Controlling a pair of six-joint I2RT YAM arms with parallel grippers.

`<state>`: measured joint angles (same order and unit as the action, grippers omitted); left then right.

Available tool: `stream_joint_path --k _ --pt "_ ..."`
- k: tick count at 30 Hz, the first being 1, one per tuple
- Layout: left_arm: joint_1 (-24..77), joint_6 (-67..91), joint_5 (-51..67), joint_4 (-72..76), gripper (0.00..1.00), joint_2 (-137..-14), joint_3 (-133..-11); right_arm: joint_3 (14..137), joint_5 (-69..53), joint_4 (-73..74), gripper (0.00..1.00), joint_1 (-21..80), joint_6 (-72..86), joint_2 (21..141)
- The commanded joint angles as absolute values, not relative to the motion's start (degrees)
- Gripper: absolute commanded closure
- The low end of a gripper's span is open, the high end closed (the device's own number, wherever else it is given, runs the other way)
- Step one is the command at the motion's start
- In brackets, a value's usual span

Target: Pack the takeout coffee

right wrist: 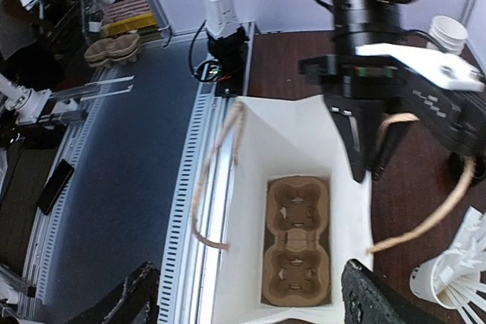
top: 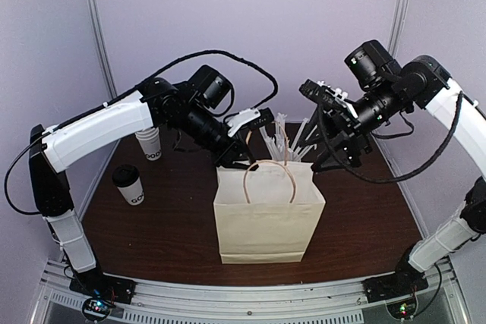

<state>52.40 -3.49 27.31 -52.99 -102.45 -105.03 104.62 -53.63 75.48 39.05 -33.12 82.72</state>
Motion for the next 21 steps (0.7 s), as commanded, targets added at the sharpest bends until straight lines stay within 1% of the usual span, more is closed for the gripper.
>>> stream_joint_path --k 1,2,3,6,7,9,11,14,21 --pt "52.3 -3.9 30.8 -52.0 0.93 -102.4 -107.4 104.9 -53.6 76.3 0.18 45.6 -34.4 83.9" --pt "52.3 -3.8 31.1 -51.9 0.98 -102.5 -107.4 104.6 -52.9 75.5 0.19 46.6 -33.7 84.5" --pt "52.3 -3.5 31.3 -51.9 1.00 -102.6 -107.5 104.3 -52.2 74.5 0.23 47.5 -32.6 85.0" --pt "52.2 -3.0 32.3 -52.1 1.00 -102.4 -107.7 103.3 -48.9 70.9 0.41 49.7 -28.9 86.6" --pt "52.3 -2.9 32.7 -52.2 1.00 -102.3 -107.7 103.4 -48.9 70.5 0.49 50.1 -28.5 87.2" --pt "52.3 -2.7 33.4 -52.6 1.00 -102.1 -107.9 104.7 -49.4 70.4 0.77 50.7 -27.6 88.0" --pt "52.3 -2.3 33.3 -53.2 1.00 -101.8 -108.3 107.3 -49.8 70.5 0.99 51.2 -27.2 88.1" --pt "52.3 -2.2 33.3 -55.8 1.00 -101.7 -110.3 113.4 -50.0 71.8 1.00 51.4 -26.9 88.8" --pt "52.2 -1.7 32.2 -64.6 1.00 -100.9 -120.3 132.0 -54.3 73.4 1.00 51.4 -23.9 92.3"
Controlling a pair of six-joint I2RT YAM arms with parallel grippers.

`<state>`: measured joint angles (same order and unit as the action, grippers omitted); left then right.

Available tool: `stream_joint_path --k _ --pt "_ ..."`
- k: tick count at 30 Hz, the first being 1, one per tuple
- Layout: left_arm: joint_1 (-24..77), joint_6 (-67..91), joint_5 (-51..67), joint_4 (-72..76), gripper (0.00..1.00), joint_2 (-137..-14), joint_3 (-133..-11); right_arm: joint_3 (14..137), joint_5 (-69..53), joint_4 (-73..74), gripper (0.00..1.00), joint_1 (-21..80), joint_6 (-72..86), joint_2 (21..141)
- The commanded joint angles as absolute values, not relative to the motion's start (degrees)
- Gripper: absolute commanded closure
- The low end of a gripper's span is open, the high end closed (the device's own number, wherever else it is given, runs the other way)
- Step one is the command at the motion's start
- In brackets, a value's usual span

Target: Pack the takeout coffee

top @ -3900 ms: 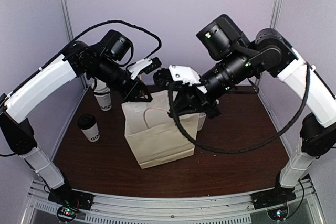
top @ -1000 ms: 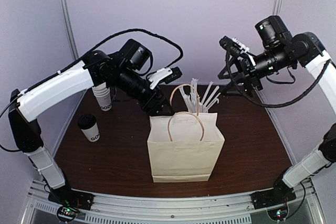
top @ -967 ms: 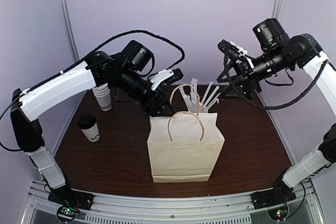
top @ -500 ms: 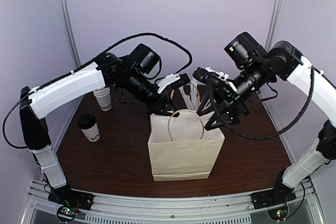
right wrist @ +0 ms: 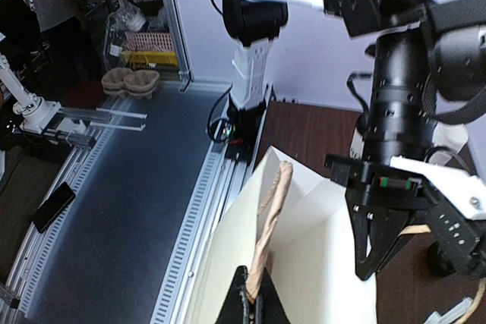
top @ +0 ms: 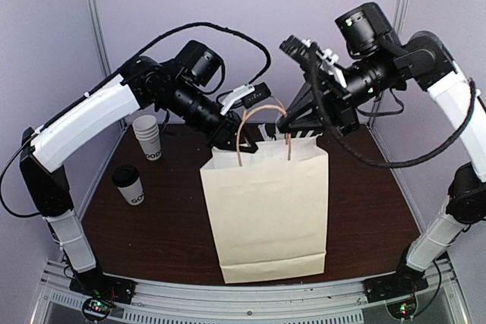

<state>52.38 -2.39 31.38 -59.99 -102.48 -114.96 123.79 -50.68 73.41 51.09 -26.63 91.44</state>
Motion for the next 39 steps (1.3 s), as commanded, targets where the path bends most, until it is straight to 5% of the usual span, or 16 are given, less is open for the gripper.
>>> stream_joint_path --k 1,22,23,24,26,28,29,33,39 --pt "52.1 -1.3 32.0 -64.8 1.00 -100.5 -120.7 134.0 -55.0 72.9 1.00 51.4 -23.1 92.5" --pt "51.9 -2.3 28.5 -66.7 1.00 -98.6 -122.2 136.7 -56.6 73.7 1.00 51.6 -23.6 95.4" --pt "51.9 -2.5 28.4 -66.4 1.00 -98.5 -121.2 135.8 -56.3 74.3 0.91 51.5 -24.7 95.2" --pt "51.9 -2.6 28.0 -66.0 0.95 -98.4 -119.9 134.9 -56.1 75.6 0.74 51.6 -26.5 94.8" --pt "51.9 -2.1 26.0 -64.3 0.56 -97.8 -116.5 132.4 -55.3 78.1 0.51 51.5 -30.4 93.4" --pt "51.9 -1.4 23.4 -61.4 0.24 -96.8 -113.0 129.6 -52.7 79.0 0.38 51.4 -32.4 90.8" --pt "51.9 -1.2 23.0 -60.0 0.17 -96.2 -111.5 129.1 -51.5 80.3 0.35 51.1 -33.7 90.0" --pt "51.9 -0.6 22.7 -57.1 0.03 -94.7 -110.1 129.0 -50.3 82.6 0.29 48.5 -35.5 87.8" --pt "52.8 -2.1 25.2 -57.1 0.02 -92.7 -108.5 127.0 -51.7 82.6 0.27 41.1 -35.5 84.6"
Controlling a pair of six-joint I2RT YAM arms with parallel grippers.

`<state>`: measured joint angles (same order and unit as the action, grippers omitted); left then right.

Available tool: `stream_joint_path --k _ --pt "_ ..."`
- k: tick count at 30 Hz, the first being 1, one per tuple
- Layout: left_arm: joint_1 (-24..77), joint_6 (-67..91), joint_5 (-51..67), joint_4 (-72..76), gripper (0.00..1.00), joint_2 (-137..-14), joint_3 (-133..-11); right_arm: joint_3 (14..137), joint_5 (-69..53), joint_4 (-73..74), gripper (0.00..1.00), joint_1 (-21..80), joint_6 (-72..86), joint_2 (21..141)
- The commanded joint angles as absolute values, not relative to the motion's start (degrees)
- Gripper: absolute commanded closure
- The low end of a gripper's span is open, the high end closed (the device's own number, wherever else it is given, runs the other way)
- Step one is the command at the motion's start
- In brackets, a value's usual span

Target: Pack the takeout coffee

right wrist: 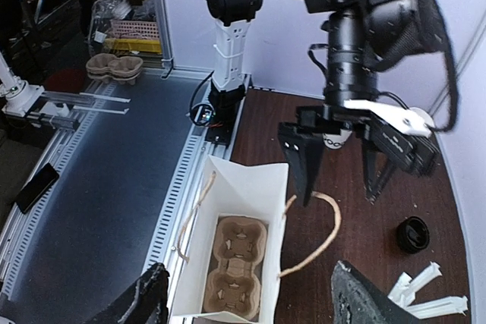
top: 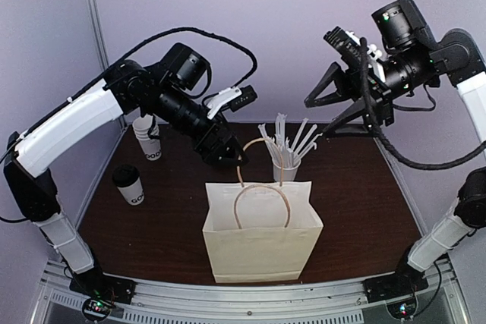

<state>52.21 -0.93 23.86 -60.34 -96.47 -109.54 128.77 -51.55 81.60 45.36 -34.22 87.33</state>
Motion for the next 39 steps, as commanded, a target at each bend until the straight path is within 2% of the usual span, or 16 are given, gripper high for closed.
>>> stream_joint_path --k 1,4,8,10,14,15,17,19,29,35,39 --pt "53.0 -2.5 25.3 -57.3 0.02 -92.5 -107.7 125.8 -52.1 82.3 0.27 39.6 -35.5 84.2" --pt "53.3 -2.8 26.1 -57.3 0.05 -92.9 -105.3 121.4 -52.5 81.5 0.27 36.2 -35.6 83.1" --pt "54.5 -2.8 26.8 -56.6 0.21 -94.9 -103.2 115.9 -53.3 79.3 0.27 32.2 -34.7 81.9" --pt "54.7 -3.3 26.1 -56.2 0.35 -96.1 -102.9 113.7 -54.2 77.9 0.27 30.6 -34.0 81.3" --pt "54.7 -4.8 27.1 -56.6 0.77 -98.4 -104.4 111.8 -53.9 76.4 0.27 28.9 -33.2 80.9" --pt "54.7 -5.3 27.4 -57.2 0.84 -98.7 -104.8 111.7 -53.9 76.2 0.27 28.6 -33.1 80.9" --pt "54.7 -6.6 27.8 -58.2 0.89 -99.0 -105.3 111.5 -53.9 76.0 0.27 28.0 -32.9 81.0" --pt "54.7 -7.8 27.7 -59.7 1.00 -99.2 -106.2 111.2 -53.6 75.7 0.27 27.7 -33.0 81.2" --pt "56.3 -16.2 11.4 -60.3 1.00 -93.3 -107.1 111.5 -52.8 74.9 0.28 26.1 -33.1 83.1" --pt "61.1 -19.8 -8.9 -49.6 1.00 -88.3 -96.9 109.5 -52.3 73.8 0.28 25.4 -32.9 83.4" --pt "61.8 -19.1 -6.4 -41.5 1.00 -82.1 -87.9 108.6 -52.3 73.3 0.28 25.2 -32.7 83.5"
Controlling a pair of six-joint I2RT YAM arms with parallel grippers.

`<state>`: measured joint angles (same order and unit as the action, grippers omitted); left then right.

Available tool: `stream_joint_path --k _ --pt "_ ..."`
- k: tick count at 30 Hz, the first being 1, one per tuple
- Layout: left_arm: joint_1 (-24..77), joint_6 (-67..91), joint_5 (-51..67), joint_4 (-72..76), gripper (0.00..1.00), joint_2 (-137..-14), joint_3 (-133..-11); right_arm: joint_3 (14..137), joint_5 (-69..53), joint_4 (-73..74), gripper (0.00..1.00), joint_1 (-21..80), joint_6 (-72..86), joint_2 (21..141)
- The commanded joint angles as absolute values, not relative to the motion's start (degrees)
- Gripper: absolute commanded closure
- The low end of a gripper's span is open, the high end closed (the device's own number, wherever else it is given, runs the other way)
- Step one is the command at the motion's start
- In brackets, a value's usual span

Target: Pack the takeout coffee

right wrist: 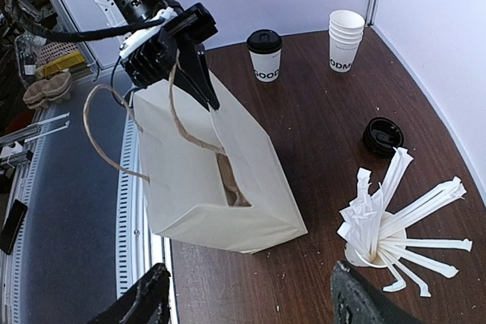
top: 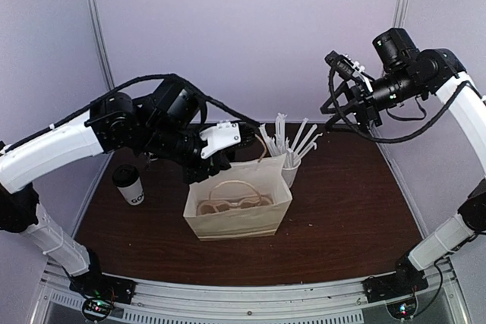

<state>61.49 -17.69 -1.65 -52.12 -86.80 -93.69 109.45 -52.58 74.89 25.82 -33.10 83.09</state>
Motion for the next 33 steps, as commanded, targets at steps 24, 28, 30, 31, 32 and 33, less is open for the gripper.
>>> stream_joint_path --k 24,28,30,31,32,33 --pt "91.2 -12.7 -26.7 -37.6 1.00 -76.1 -76.4 108.0 -53.8 72.4 0.28 25.1 -32.0 85.4" --pt "92.9 -18.2 -39.2 -37.1 1.00 -78.5 -78.1 108.0 -54.1 72.3 0.28 25.1 -32.0 85.5" --pt "92.9 -22.7 -45.1 -35.0 1.00 -78.5 -76.9 107.9 -54.1 72.3 0.28 25.1 -32.1 85.5" --pt "92.9 -25.1 -47.6 -32.9 1.00 -78.3 -75.8 107.7 -53.9 72.3 0.28 25.1 -32.2 85.3" --pt "92.8 -27.5 -49.8 -30.6 1.00 -78.1 -74.2 107.3 -53.8 72.2 0.28 25.1 -32.3 85.1" --pt "92.9 -29.1 -51.6 -28.5 1.00 -77.9 -73.3 106.8 -53.5 72.0 0.28 25.1 -32.3 84.7"
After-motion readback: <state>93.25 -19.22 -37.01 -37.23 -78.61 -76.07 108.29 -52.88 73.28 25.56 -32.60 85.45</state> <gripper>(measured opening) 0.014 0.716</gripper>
